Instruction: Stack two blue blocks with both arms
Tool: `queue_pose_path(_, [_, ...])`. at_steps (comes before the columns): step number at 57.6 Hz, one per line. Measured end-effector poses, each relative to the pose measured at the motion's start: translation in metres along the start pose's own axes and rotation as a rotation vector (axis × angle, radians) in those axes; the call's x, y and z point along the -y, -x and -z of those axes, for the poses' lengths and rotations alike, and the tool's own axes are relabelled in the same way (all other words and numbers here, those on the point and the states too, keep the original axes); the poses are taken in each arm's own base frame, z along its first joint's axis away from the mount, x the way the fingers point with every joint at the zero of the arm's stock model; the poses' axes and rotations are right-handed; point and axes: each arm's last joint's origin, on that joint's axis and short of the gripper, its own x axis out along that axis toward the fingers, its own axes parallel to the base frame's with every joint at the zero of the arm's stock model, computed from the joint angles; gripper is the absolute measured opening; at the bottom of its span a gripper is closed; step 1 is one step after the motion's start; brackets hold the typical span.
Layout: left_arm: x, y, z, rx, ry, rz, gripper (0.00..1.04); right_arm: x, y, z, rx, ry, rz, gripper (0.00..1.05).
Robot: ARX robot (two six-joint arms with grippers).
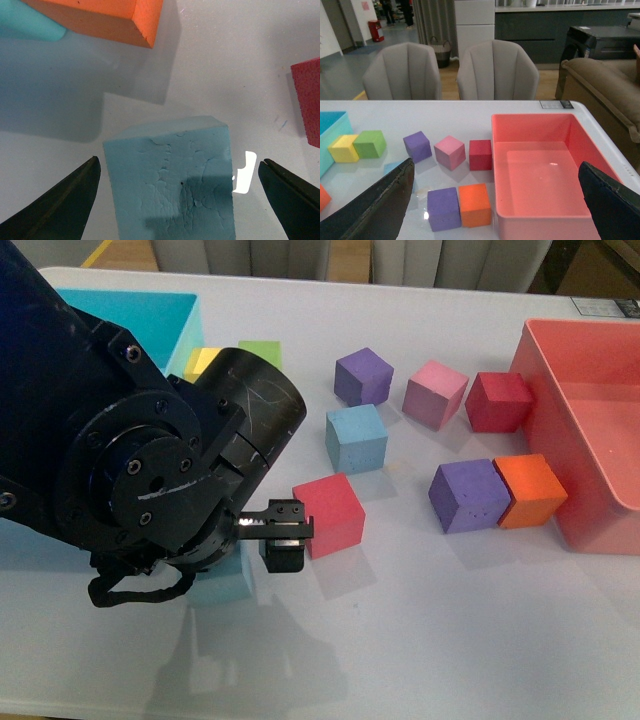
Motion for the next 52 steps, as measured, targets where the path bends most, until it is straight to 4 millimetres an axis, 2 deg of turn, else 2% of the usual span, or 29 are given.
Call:
queue_pose_path(10, [-0.006,-0.010,0.001,-0.021,0.013,-0.022,0.96,0.000,0.000,0.000,0.000,0.000,0.000,0.96])
queue_pose_path(36, [-0.006,-0.014,0.005,-0.047,0.008,-0.016,0.96,0.000,0.000,0.000,0.000,0.000,0.000,0.96])
queue_pose_path(52, [-0.004,-0.014,0.009,-0.069,-0.010,-0.025,0.59,0.000,0.000,0.000,0.000,0.000,0.000,0.96])
